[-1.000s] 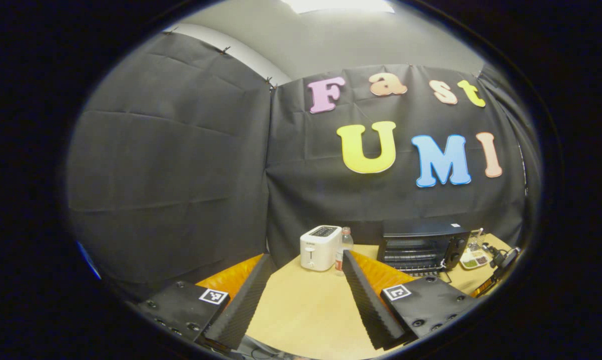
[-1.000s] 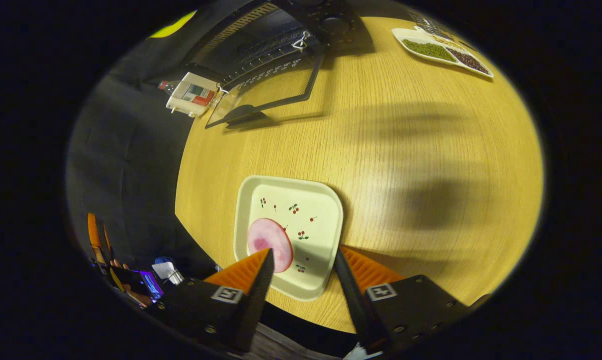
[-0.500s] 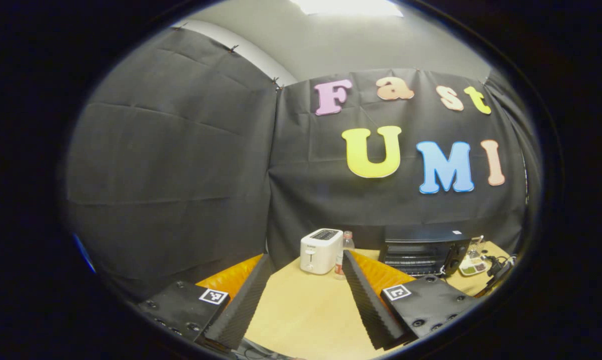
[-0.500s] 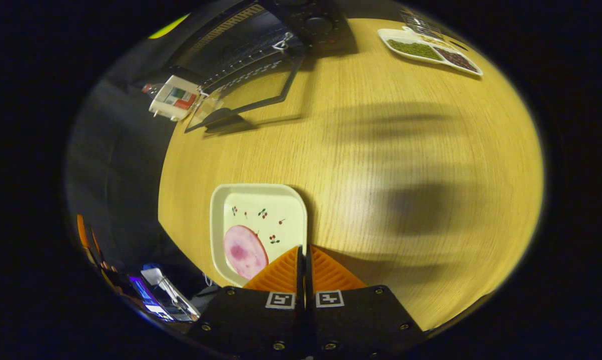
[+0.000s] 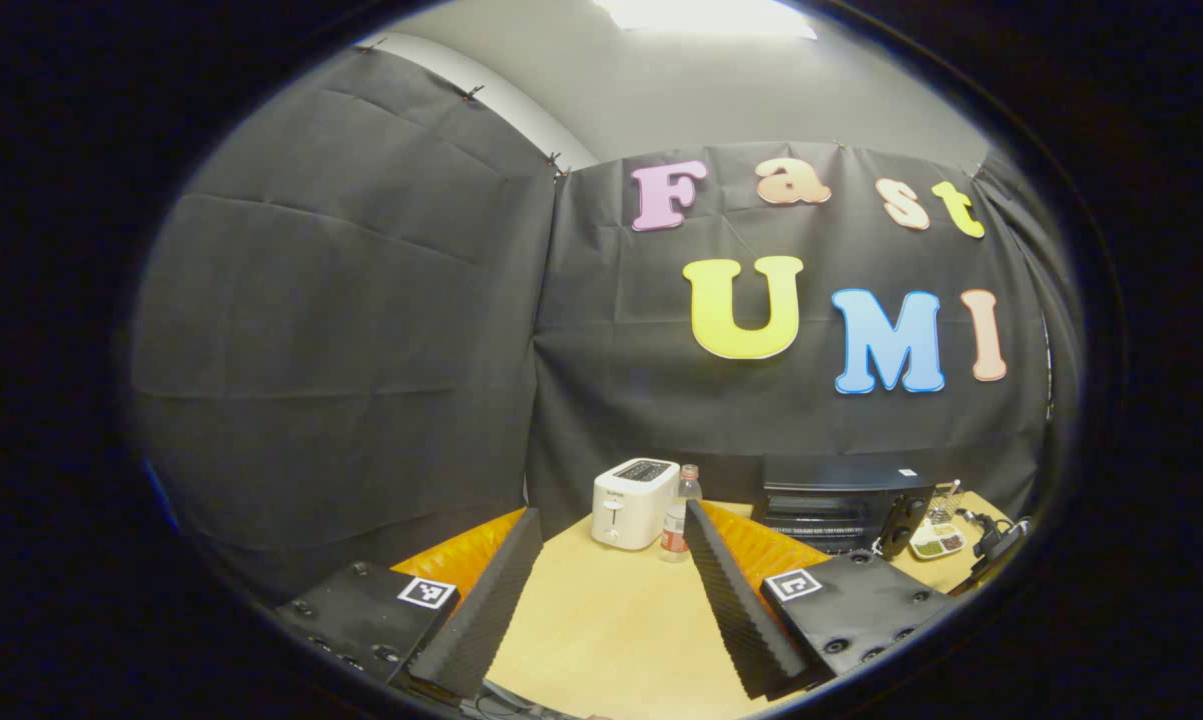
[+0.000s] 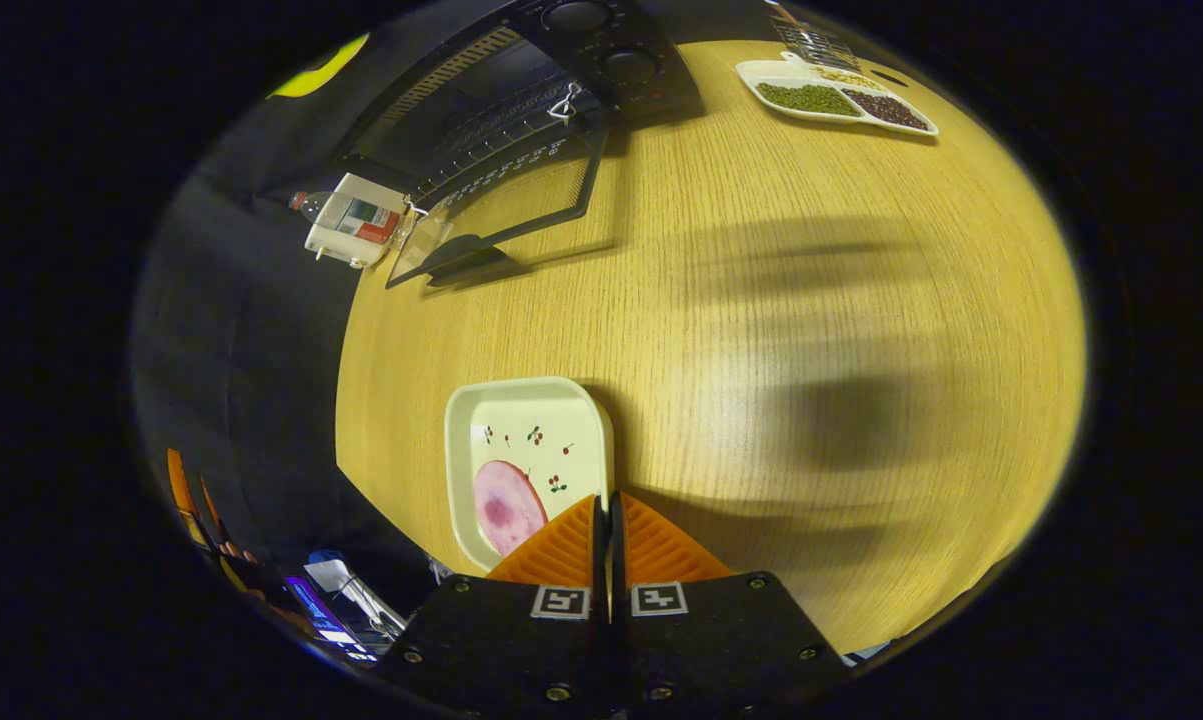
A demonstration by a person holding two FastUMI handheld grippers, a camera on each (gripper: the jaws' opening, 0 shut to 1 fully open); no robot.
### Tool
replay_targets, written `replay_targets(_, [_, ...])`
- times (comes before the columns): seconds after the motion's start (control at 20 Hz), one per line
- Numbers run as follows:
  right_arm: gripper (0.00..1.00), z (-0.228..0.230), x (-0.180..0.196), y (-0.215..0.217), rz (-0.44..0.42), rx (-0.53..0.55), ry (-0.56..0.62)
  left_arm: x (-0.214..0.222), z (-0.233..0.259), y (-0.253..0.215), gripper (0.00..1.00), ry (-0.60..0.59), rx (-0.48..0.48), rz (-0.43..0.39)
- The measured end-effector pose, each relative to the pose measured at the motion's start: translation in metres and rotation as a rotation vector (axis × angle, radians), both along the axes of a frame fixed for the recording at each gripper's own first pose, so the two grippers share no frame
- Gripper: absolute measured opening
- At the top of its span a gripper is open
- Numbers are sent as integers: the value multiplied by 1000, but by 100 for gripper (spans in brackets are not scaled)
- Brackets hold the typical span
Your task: Open the electric oven with the left hand, put the food in, and close the electric oven.
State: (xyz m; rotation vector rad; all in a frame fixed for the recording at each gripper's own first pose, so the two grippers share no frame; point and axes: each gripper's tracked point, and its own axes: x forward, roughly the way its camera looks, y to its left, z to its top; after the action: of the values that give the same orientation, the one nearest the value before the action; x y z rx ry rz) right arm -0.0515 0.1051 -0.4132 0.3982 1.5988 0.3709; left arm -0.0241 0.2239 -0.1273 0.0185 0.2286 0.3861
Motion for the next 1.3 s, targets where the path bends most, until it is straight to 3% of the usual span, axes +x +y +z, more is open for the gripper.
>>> replay_targets(0.2, [1, 16, 8, 15, -56, 59, -10, 3, -6, -3, 97, -3, -31, -4])
replay_targets(0.4, [1, 34, 22, 38, -131, 128, -12, 10, -13, -4, 100, 2, -40, -10])
replay_targets(0.5, [1, 41, 39, 46, -207, 131, -41, 17, -14, -4, 96, 1, -39, -15])
replay_targets(0.55, [1, 45, 50, 49, -246, 132, -57, 20, -15, -4, 100, 2, -39, -20])
replay_targets(0.6, [1, 48, 59, 54, -286, 133, -74, 24, -16, -5, 96, 5, -39, -25])
replay_targets(1.1, [1, 64, 135, 83, -636, 173, -146, 66, -28, -1, 97, 9, -42, -85])
replay_targets(1.2, [1, 65, 149, 84, -721, 185, -137, 76, -34, -1, 90, 15, -49, -102])
replay_targets(1.25, [1, 64, 156, 86, -761, 193, -128, 81, -37, 0, 97, 17, -47, -111])
replay_targets(1.3, [1, 61, 162, 87, -799, 190, -119, 86, -38, 0, 97, 18, -44, -121])
